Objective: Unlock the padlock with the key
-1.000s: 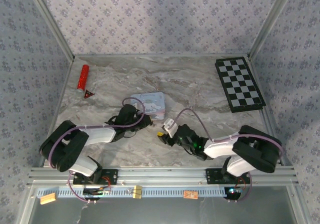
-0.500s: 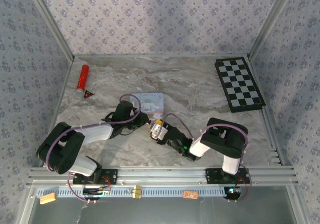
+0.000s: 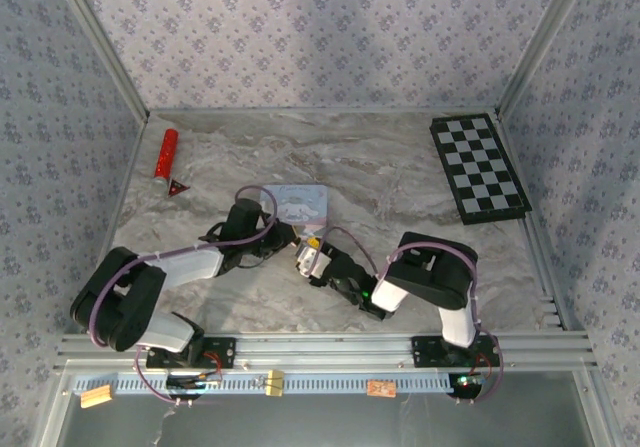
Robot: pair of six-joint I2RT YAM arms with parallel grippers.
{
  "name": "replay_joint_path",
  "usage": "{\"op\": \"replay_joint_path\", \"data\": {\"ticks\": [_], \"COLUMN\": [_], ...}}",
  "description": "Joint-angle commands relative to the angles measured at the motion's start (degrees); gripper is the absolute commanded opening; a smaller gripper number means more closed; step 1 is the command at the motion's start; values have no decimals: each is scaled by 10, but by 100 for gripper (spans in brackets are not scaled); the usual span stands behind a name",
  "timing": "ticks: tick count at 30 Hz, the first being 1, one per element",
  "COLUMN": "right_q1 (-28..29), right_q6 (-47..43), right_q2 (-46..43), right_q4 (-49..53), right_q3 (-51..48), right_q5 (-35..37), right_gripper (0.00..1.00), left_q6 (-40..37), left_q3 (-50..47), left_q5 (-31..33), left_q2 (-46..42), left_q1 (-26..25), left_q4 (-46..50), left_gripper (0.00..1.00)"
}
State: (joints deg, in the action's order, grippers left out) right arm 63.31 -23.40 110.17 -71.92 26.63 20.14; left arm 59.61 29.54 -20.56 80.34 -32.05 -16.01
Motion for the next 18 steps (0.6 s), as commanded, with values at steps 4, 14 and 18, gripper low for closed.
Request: {"op": "replay_joint_path", "data": {"ticks": [4,14,18], "right_q1": [0,-6,-7], "right_q6": [-5,8,11], "right_q2": [20,31,37], "right_q4": [-30,-24,-25], "right_q3": [22,34,32], "right_q5": [29,30,32], "right_gripper": [43,34,31], "left_q6": [2,2,3], "left_q3": [16,16,17], "left_q5": [-21,-21,-21], "left_q2": [-18,-21,-22], "left_q1": [5,7,9], "left_q4": [-2,2,3], "left_gripper": [7,7,6]}}
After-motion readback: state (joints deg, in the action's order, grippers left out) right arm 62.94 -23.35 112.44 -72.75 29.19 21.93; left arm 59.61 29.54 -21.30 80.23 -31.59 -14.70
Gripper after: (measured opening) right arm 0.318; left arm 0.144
